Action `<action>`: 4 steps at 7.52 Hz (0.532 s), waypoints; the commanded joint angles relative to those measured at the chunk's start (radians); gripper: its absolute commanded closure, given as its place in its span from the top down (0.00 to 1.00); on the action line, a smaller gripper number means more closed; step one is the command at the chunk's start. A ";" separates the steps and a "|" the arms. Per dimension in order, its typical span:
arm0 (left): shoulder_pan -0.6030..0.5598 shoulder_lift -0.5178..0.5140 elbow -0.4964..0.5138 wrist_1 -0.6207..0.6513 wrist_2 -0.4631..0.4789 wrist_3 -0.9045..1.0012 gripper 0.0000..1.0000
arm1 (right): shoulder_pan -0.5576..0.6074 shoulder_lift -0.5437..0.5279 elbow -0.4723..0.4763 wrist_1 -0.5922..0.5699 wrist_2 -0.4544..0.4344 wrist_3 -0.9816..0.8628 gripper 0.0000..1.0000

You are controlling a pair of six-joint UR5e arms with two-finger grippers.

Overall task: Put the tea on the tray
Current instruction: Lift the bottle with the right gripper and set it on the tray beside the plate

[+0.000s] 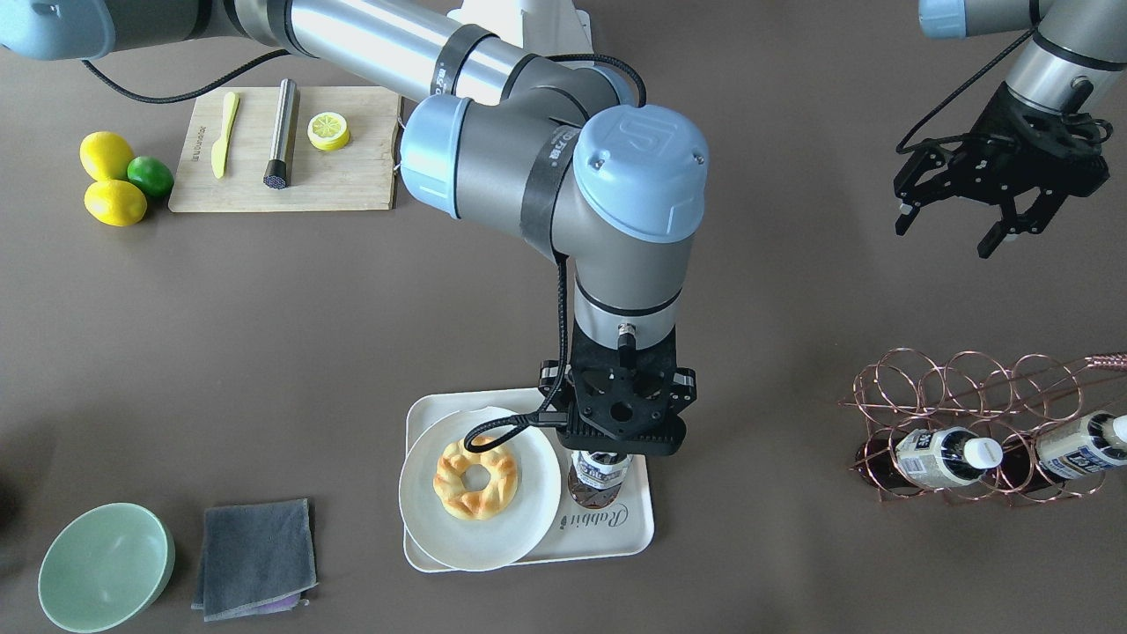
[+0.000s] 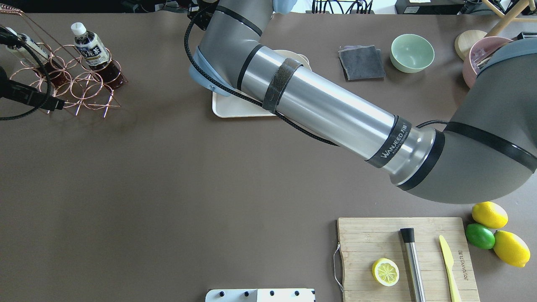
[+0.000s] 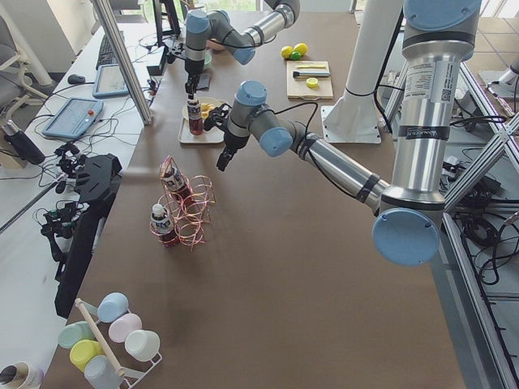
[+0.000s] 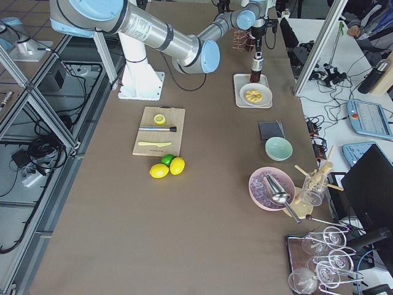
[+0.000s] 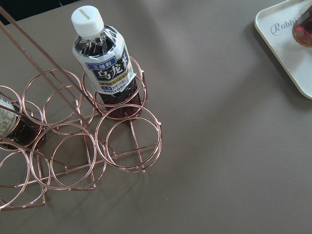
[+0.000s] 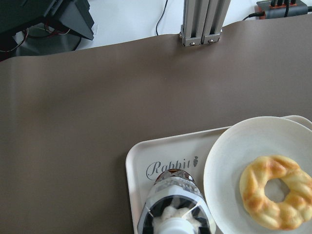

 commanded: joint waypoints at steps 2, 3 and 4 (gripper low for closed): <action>0.002 -0.005 0.004 -0.003 0.003 -0.039 0.97 | 0.008 0.040 -0.105 0.067 0.024 0.014 0.70; 0.002 -0.006 0.001 -0.003 0.003 -0.042 0.97 | 0.017 0.043 -0.105 0.067 0.034 0.014 1.00; 0.002 -0.003 -0.004 -0.003 0.003 -0.042 0.97 | 0.028 0.046 -0.104 0.064 0.062 0.011 1.00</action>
